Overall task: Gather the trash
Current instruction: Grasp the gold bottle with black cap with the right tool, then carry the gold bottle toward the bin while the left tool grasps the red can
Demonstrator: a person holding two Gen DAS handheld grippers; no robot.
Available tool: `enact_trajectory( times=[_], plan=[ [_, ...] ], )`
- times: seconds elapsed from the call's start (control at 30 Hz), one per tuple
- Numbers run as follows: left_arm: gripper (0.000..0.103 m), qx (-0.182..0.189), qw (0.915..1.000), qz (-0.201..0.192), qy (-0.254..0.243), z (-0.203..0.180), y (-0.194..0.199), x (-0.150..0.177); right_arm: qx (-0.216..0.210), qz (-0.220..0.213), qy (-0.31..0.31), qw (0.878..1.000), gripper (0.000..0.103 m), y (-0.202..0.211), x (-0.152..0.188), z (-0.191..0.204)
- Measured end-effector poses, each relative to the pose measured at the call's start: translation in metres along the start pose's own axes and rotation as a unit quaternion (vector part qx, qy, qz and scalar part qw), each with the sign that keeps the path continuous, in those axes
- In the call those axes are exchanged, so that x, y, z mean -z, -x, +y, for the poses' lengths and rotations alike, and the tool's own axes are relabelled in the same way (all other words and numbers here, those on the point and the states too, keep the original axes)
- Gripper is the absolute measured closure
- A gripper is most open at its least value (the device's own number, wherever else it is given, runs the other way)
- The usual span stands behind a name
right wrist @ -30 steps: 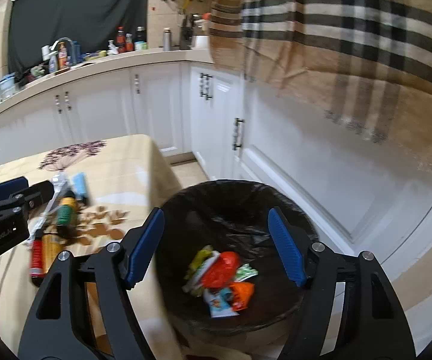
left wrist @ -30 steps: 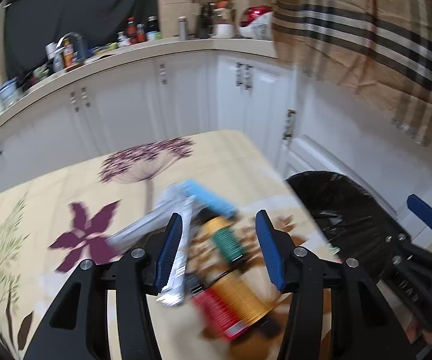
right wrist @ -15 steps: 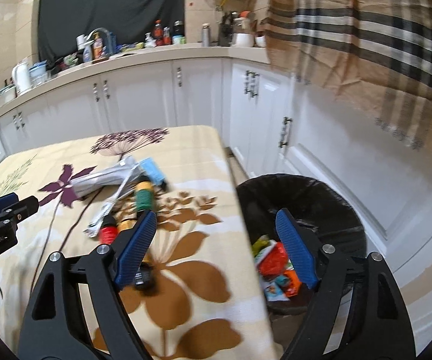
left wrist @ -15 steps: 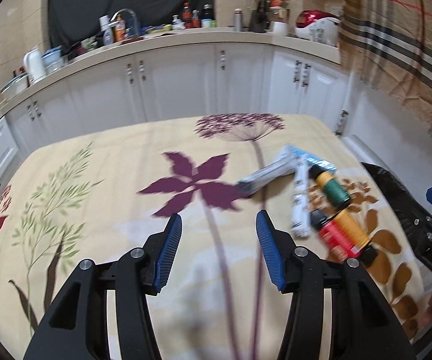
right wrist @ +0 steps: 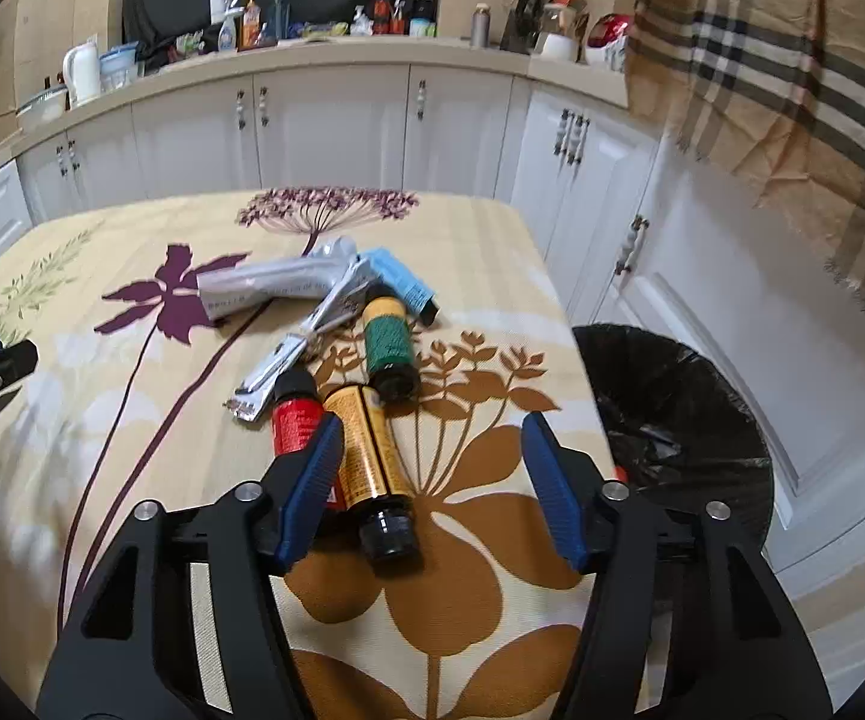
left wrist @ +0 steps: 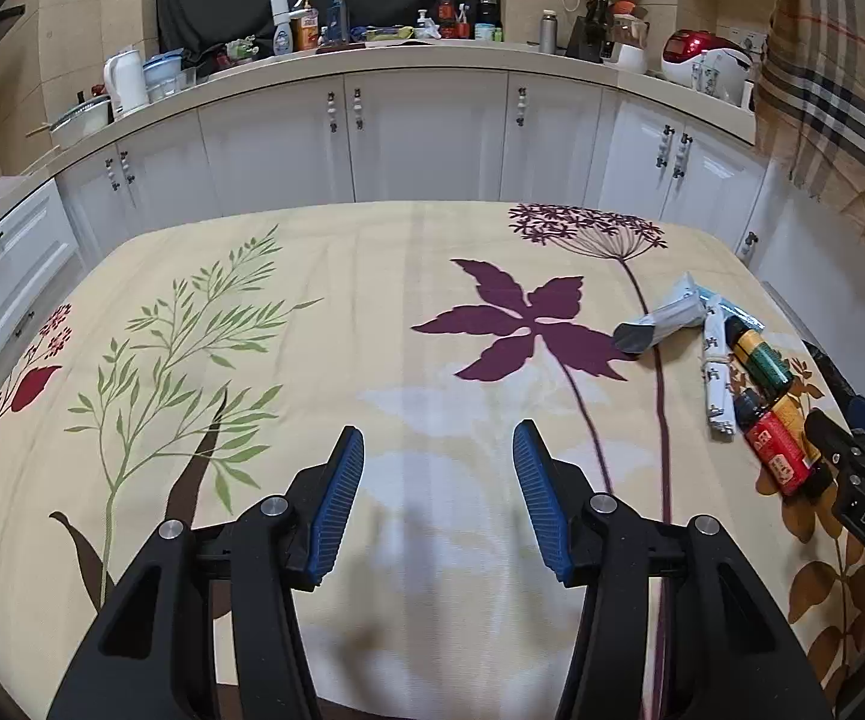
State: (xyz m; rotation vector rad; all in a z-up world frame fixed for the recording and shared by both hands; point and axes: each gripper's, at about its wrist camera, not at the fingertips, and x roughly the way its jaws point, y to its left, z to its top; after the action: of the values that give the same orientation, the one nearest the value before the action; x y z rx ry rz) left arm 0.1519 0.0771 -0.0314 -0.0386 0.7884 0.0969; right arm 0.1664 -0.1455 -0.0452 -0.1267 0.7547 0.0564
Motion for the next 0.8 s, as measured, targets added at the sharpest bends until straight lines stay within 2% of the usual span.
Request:
enact_trajectory(
  times=[0.1, 0.27, 0.33, 0.37, 0.4, 0.63, 0.8],
  plan=[
    [0.051, 0.001, 1.0000, 0.003, 0.005, 0.004, -0.002, 0.002, -0.003, 0.011, 0.006, 1.000, 0.053, -0.004, 0.000, 0.004],
    [0.051, 0.006, 0.9999, 0.005, 0.007, 0.004, -0.002, 0.003, -0.010, 0.030, 0.007, 0.999, 0.054, -0.009, 0.002, 0.006],
    [0.051, 0.007, 0.9999, 0.006, 0.006, 0.003, -0.002, 0.003, -0.013, 0.035, 0.009, 0.999, 0.063, -0.010, 0.002, 0.007],
    [0.051, 0.008, 0.9999, 0.006, 0.006, 0.001, -0.003, 0.003, -0.018, 0.038, 0.011, 0.999, 0.075, -0.011, 0.002, 0.008],
    [0.051, 0.010, 0.9999, 0.007, 0.005, 0.000, -0.003, 0.003, -0.021, 0.040, 0.011, 0.999, 0.078, -0.012, 0.001, 0.008],
    [0.051, 0.033, 0.9994, 0.007, -0.005, -0.022, -0.001, 0.000, -0.019, 0.033, 0.004, 0.999, 0.079, -0.006, 0.005, 0.003],
    [0.050, 0.064, 0.9977, 0.008, -0.020, -0.052, 0.003, -0.001, -0.010, 0.020, -0.007, 1.000, 0.079, 0.007, 0.008, -0.010]
  ],
)
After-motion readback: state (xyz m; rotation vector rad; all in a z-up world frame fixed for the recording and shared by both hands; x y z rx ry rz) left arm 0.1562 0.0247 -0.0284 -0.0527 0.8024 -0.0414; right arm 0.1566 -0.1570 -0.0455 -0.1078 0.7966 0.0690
